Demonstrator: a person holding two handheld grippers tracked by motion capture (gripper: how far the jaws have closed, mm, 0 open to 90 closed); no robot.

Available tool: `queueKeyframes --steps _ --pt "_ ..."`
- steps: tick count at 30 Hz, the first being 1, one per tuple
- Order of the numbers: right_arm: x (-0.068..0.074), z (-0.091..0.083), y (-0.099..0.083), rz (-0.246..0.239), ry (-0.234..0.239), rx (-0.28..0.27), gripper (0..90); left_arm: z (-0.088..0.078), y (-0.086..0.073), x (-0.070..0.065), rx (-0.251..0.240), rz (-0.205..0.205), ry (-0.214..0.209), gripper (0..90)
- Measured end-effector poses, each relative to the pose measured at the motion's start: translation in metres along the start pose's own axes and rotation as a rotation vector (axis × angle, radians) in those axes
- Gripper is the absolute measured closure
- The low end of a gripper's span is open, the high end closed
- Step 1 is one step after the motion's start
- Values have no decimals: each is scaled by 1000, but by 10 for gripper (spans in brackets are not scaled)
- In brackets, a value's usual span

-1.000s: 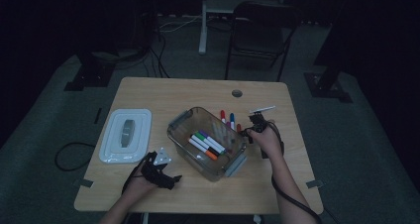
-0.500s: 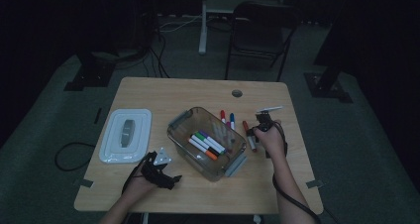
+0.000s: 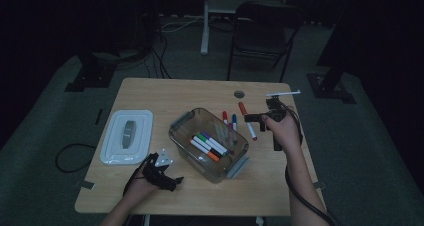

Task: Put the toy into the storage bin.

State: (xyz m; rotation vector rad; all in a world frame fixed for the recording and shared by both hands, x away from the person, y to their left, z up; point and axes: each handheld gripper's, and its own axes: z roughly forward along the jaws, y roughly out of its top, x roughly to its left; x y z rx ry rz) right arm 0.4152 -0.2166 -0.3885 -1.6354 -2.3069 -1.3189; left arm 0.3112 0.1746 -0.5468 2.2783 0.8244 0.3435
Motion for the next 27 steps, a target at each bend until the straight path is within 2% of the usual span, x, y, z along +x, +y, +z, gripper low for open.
queueKeyframes --steps 2,5,7,11,13,18,23,27 --pt "16 -1 3 -33 55 -4 768 0 0 0 1 1 0 4" --pt "36 3 6 -78 84 5 768 0 0 0 2 0 -1 4" --pt "54 12 7 -128 111 29 768 0 0 0 2 0 -1 4" --pt "76 29 9 -177 148 80 768 0 0 0 2 0 -1 4" --pt "84 37 9 -192 156 97 768 0 0 0 2 0 -1 4" --pt "104 67 4 -244 162 181 768 0 0 0 3 2 -1 4" --pt "116 100 -3 -275 156 280 768 0 0 0 3 2 -1 4" --pt "120 122 -8 -283 153 343 768 0 0 0 4 2 -2 4"
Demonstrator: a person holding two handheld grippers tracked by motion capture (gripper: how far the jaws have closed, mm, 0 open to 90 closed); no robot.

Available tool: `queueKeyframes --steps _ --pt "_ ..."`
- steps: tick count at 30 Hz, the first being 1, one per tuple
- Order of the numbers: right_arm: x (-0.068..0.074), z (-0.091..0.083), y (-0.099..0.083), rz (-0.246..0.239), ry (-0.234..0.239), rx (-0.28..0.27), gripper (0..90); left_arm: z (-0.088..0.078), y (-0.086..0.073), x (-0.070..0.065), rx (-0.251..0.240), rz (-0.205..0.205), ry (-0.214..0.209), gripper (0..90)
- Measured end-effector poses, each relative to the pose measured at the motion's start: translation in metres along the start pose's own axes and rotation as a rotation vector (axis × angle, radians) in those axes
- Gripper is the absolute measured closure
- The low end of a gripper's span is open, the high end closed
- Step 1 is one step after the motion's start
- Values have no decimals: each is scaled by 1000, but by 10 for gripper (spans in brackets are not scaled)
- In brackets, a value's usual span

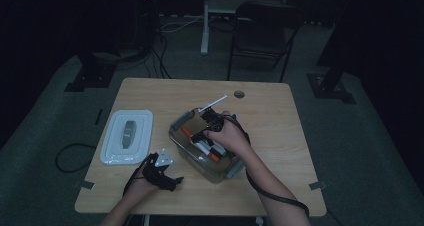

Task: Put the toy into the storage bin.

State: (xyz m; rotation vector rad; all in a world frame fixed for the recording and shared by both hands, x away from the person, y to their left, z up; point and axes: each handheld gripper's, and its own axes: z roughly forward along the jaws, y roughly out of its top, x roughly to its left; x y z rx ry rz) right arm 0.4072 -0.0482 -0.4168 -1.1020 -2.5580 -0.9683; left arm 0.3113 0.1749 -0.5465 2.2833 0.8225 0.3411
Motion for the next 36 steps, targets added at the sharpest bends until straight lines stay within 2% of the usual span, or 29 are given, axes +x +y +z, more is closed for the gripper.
queueKeyframes --steps 8,16,19,21,25,28,32,36 --pt "-1 40 2 10 8 127 768 0 0 0 -3 -1 2 4" --pt "-7 67 -1 3 -72 217 768 0 0 0 -3 0 2 4" --pt "-9 74 -2 16 -75 243 767 0 0 0 -3 0 2 4" --pt "-9 76 -3 6 -90 255 766 0 0 0 -3 0 2 4" --pt "-10 73 -3 -3 -92 240 745 0 0 0 -3 0 2 4" --pt "-12 64 -4 0 -79 205 721 0 0 0 -2 0 1 4" --pt "-12 32 -4 -14 -55 97 686 0 0 0 -2 -1 1 4" --pt "-19 -11 -6 -18 -62 -29 662 0 0 0 -1 0 1 4"
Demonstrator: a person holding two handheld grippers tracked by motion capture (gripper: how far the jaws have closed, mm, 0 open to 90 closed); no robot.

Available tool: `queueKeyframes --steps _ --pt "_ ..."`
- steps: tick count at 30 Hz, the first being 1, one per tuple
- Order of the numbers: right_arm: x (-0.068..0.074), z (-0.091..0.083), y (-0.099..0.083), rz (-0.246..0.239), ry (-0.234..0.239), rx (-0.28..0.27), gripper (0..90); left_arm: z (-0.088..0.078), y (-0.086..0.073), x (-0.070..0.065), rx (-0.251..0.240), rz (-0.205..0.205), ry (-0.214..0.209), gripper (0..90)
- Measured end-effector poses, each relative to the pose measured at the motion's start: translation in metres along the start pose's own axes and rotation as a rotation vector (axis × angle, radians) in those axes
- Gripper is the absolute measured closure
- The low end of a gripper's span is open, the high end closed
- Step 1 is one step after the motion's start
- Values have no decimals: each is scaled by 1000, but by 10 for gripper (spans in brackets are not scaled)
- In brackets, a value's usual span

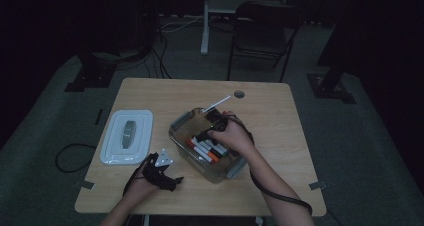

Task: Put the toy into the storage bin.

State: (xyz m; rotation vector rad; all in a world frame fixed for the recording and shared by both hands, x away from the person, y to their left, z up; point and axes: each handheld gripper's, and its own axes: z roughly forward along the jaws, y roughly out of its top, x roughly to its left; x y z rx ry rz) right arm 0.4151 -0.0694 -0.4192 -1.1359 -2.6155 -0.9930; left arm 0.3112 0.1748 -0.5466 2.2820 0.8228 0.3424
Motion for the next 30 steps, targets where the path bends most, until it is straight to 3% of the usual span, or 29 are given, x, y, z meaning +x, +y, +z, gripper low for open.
queueKeyframes --steps 2,3,7,12,16,20,24,30 --pt "-11 -21 -2 9 -19 -65 632 0 0 0 0 0 0 4" --pt "-11 -21 -2 9 -19 -65 632 0 0 0 0 0 0 4" --pt "-46 -61 -12 61 -105 -174 577 0 0 0 -4 -3 1 4" --pt "-93 -76 -27 195 -184 -223 574 0 0 0 -3 -2 1 4" --pt "-128 -58 -41 321 -206 -186 618 0 0 0 -1 1 1 4" --pt "-151 -27 -48 399 -230 -134 627 0 0 0 -1 0 1 4" --pt "-163 0 -48 441 -245 -111 622 0 0 0 -1 1 1 4" --pt "-167 20 -42 459 -277 -83 619 0 0 0 -2 1 1 4"
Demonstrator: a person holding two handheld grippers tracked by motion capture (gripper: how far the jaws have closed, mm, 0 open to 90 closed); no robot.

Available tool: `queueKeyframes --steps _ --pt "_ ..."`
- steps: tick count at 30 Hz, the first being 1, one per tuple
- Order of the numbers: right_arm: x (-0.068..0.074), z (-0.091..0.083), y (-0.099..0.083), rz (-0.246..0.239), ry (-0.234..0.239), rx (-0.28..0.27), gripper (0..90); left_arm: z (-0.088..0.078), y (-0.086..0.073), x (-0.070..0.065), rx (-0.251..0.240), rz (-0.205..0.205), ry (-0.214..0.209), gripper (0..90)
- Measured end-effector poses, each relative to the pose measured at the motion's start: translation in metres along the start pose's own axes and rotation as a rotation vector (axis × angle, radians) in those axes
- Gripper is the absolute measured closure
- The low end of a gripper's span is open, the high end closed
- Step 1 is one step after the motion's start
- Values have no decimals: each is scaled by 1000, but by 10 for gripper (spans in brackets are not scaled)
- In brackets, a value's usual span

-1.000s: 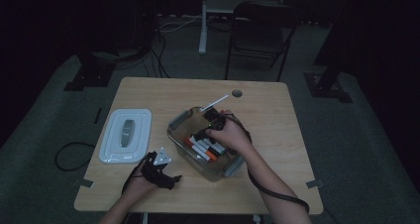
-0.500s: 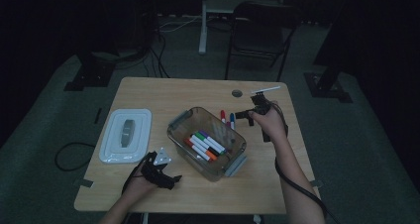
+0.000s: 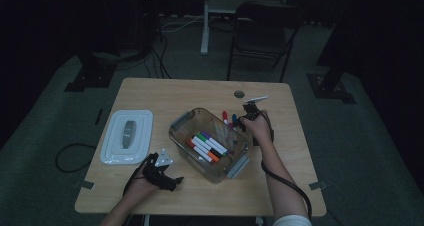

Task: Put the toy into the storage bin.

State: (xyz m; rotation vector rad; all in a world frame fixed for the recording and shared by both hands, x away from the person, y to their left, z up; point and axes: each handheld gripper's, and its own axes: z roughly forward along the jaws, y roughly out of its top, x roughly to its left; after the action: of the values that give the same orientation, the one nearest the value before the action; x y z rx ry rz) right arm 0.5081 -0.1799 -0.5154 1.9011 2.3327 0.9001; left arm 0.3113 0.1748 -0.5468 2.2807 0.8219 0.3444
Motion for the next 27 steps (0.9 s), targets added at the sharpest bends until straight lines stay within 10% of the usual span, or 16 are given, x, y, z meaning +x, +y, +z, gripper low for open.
queueKeyframes --steps 9,17,27 --pt "-7 -3 0 39 -75 10 763 0 0 0 0 0 0 4" --pt "-19 -18 -4 93 -26 4 768 0 0 0 1 0 0 4" --pt "-7 -71 -5 34 18 -71 768 0 0 0 1 0 0 4"
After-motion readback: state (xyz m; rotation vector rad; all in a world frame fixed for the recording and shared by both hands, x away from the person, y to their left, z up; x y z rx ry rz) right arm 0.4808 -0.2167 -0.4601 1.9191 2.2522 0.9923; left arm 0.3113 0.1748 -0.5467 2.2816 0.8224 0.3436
